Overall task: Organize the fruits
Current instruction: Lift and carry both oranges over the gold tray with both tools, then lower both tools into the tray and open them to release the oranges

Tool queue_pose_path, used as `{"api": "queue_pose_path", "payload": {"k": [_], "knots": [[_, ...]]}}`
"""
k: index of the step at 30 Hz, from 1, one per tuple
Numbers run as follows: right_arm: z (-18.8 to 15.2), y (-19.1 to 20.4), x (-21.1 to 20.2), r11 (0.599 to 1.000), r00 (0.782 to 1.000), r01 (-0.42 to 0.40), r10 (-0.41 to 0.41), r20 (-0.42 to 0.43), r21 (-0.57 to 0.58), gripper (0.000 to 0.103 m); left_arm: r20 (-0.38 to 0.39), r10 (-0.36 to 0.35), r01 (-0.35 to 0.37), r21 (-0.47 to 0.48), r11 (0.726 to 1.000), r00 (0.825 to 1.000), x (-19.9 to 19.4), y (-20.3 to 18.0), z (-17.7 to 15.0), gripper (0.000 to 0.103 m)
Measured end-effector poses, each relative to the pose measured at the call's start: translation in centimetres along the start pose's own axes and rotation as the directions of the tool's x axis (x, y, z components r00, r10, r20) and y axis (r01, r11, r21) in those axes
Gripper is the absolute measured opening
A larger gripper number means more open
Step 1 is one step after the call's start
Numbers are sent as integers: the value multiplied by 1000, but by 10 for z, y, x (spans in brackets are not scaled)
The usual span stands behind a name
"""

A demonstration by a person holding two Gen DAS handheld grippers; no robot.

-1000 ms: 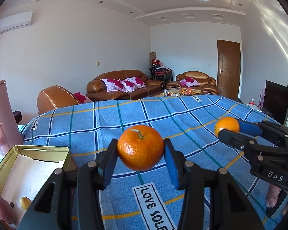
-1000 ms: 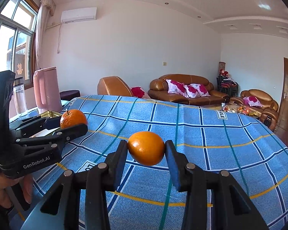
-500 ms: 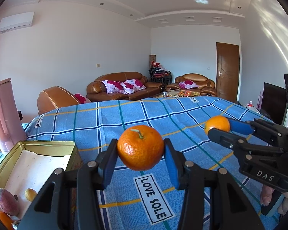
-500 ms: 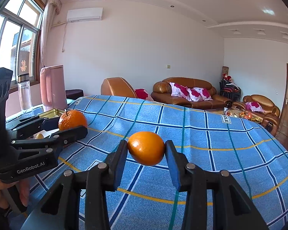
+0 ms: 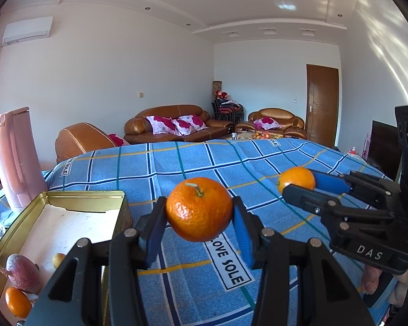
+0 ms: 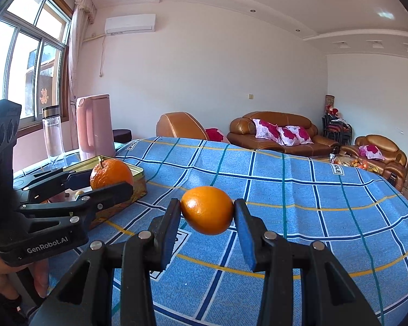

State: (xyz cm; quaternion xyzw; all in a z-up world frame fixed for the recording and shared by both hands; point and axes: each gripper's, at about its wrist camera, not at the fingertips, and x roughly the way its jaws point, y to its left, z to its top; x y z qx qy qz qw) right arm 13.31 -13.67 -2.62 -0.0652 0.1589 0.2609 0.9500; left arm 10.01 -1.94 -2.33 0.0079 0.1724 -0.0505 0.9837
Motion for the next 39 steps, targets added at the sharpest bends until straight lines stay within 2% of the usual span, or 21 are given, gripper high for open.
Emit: {"api": "queue_pose_path", "payload": {"k": [21, 39], "knots": [[-2, 40, -3, 997, 998, -70, 70, -7, -30, 42, 11, 22, -22, -15, 1000, 1000, -39, 24, -13, 48], [8, 86, 6, 985, 989, -149, 149, -16, -90, 42, 36, 119, -118, -43, 992, 992, -70, 63, -17, 48]]}}
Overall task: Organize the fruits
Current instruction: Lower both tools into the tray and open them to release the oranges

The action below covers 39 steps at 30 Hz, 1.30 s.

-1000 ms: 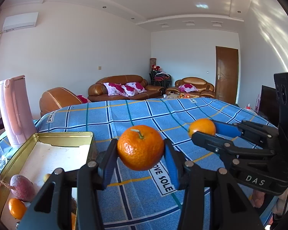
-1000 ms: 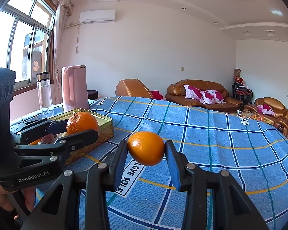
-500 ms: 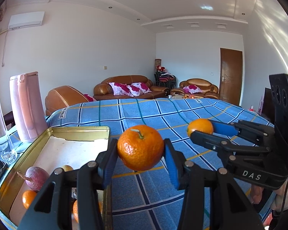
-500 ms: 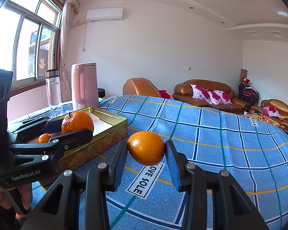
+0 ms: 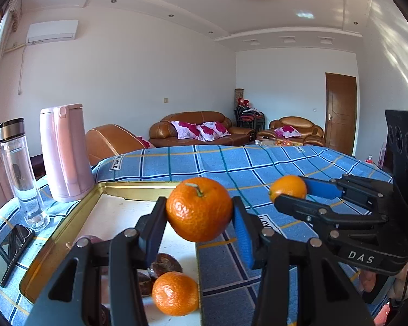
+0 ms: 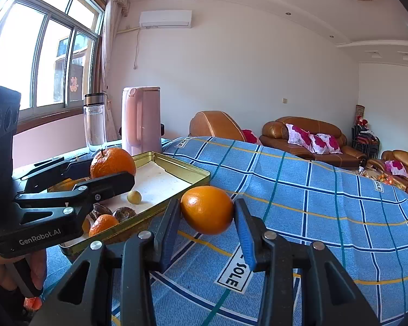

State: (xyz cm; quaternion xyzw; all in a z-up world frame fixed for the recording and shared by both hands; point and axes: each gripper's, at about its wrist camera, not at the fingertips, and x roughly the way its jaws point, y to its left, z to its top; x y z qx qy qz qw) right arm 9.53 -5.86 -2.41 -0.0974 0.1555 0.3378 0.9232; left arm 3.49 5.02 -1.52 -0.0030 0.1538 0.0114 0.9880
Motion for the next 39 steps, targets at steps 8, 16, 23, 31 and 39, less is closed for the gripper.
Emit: {"api": "queue_pose_path", "payload": {"k": [8, 16, 23, 31, 39], "knots": [[7, 25, 10, 998, 999, -51, 51, -7, -32, 42, -10, 66, -66, -19, 998, 998, -7, 22, -4, 48], [15, 61, 29, 987, 989, -147, 145, -30, -64, 42, -51, 160, -163, -59, 985, 986, -11, 61, -13, 48], [11, 99, 51, 966, 970, -230, 219, -102, -117, 42, -109, 205, -215, -89, 972, 973, -9, 90, -26, 48], [6, 124, 66, 949, 952, -274, 245, -182, -156, 43, -174, 206, -225, -103, 969, 963, -1, 106, -41, 49], [6, 121, 62, 954, 956, -263, 236, -175, -147, 54, -147, 212, -227, -93, 969, 966, -10, 102, -37, 53]]}}
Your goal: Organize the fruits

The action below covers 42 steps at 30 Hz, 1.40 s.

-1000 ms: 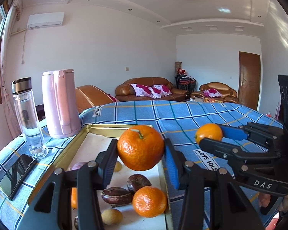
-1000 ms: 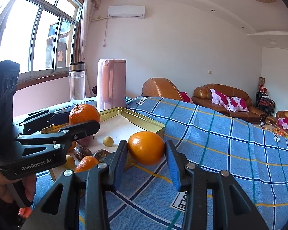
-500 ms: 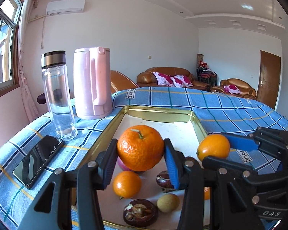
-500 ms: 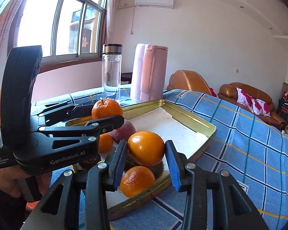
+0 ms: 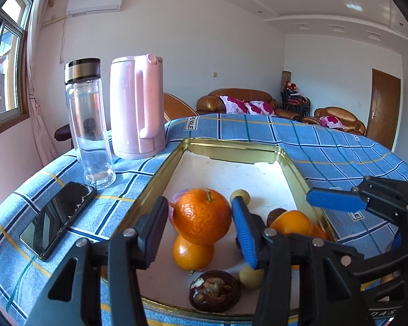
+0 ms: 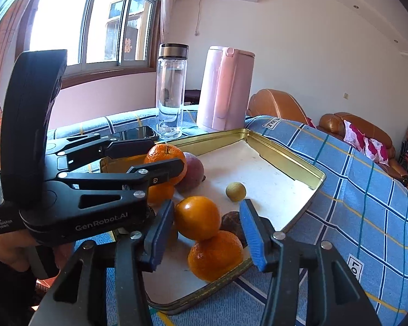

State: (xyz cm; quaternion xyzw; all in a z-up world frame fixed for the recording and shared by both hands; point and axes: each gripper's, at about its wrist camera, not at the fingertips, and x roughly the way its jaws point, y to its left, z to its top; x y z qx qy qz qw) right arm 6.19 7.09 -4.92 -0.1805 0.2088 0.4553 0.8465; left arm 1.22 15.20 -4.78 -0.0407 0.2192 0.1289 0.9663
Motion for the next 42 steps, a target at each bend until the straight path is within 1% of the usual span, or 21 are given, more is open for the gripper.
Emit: {"api": "queue_pose_path", "payload": {"k": [1, 2, 3, 4, 5, 7, 10, 12, 14, 17, 19, 22, 27, 31, 42], "knots": [[-1, -1, -2, 1000, 1000, 6, -6, 4, 3, 56, 5, 5, -5, -1, 1000, 1000, -1, 0, 0, 57], [-1, -1, -4, 1000, 1000, 14, -14, 10, 5, 58, 12, 10, -10, -3, 1000, 1000, -3, 0, 1, 65], [-2, -2, -7, 1000, 1000, 22, -22, 17, 8, 59, 22, 15, -14, -6, 1000, 1000, -6, 0, 1, 71], [-3, -3, -10, 1000, 999, 29, -29, 24, 12, 62, 33, 19, -18, -9, 1000, 999, -9, 0, 2, 79], [-4, -4, -13, 999, 999, 35, -36, 31, 18, 64, 45, 23, -23, -9, 1000, 999, -12, -1, 3, 84], [-5, -6, -20, 998, 998, 54, -55, 42, 28, 65, 61, 23, -23, -3, 1000, 998, -18, -3, 5, 87], [-8, -12, -30, 994, 994, 93, -96, 48, 49, 67, 84, 19, -19, 4, 1000, 996, -27, -7, 9, 88], [-9, -19, -39, 989, 990, 124, -129, 55, 76, 68, 99, 18, -18, 6, 1000, 995, -32, -9, 12, 91], [-10, -28, -49, 982, 985, 154, -161, 64, 108, 73, 113, 16, -17, 7, 1000, 994, -37, -11, 14, 95], [-11, -40, -66, 970, 974, 191, -206, 90, 153, 78, 123, 8, -9, 10, 1000, 992, -42, -15, 17, 95], [-11, -45, -75, 963, 969, 205, -225, 105, 172, 79, 126, 3, -5, 17, 1000, 992, -45, -19, 18, 95], [-12, -46, -85, 956, 960, 231, -254, 120, 179, 81, 131, 0, -3, 24, 1000, 991, -47, -24, 19, 99], [-13, -45, -97, 945, 943, 274, -300, 142, 177, 85, 139, -1, -4, 37, 999, 990, -51, -30, 21, 101], [-14, -47, -106, 940, 936, 285, -316, 157, 190, 88, 142, -4, -3, 46, 999, 990, -54, -33, 22, 102], [-13, -45, -117, 933, 926, 300, -335, 174, 201, 88, 154, -12, 2, 66, 998, 988, -64, -41, 24, 103]]}}
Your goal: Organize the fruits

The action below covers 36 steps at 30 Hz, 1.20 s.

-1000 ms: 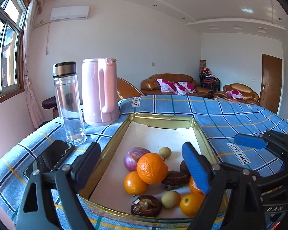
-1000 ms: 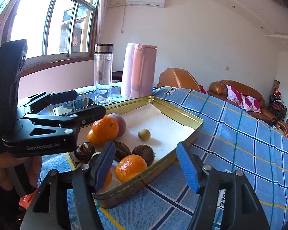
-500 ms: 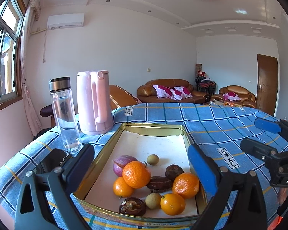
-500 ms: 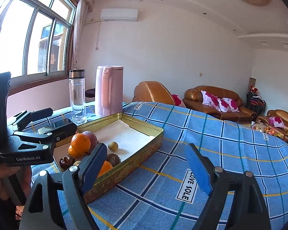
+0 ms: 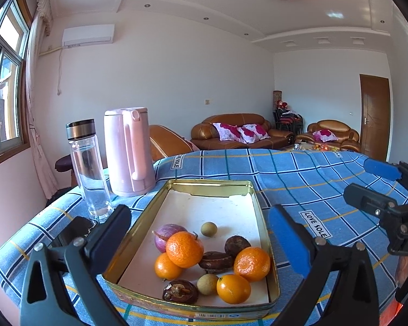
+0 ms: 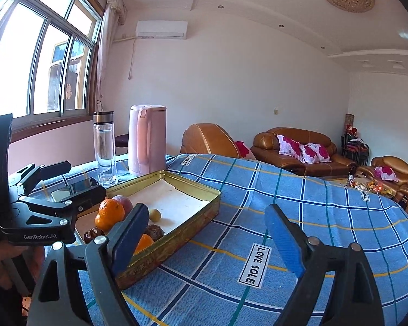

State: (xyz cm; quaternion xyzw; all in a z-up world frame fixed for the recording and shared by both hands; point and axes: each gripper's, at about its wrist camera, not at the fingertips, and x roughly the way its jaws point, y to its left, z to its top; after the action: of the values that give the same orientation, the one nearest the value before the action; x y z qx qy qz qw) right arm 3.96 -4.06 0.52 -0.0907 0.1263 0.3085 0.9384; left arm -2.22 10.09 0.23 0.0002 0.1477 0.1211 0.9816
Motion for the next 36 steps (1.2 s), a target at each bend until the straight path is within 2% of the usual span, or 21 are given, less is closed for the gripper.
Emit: {"api": "queue_pose_path", "payload": {"k": [22, 36], "knots": [[-3, -2, -7, 1000, 1000, -1, 1, 9, 12, 88, -4, 0, 1, 39, 999, 1000, -2, -14, -1, 103], [-6, -12, -16, 999, 999, 21, -21, 27, 26, 89, 19, -48, 47, 58, 997, 999, -11, -27, 3, 103]]}}
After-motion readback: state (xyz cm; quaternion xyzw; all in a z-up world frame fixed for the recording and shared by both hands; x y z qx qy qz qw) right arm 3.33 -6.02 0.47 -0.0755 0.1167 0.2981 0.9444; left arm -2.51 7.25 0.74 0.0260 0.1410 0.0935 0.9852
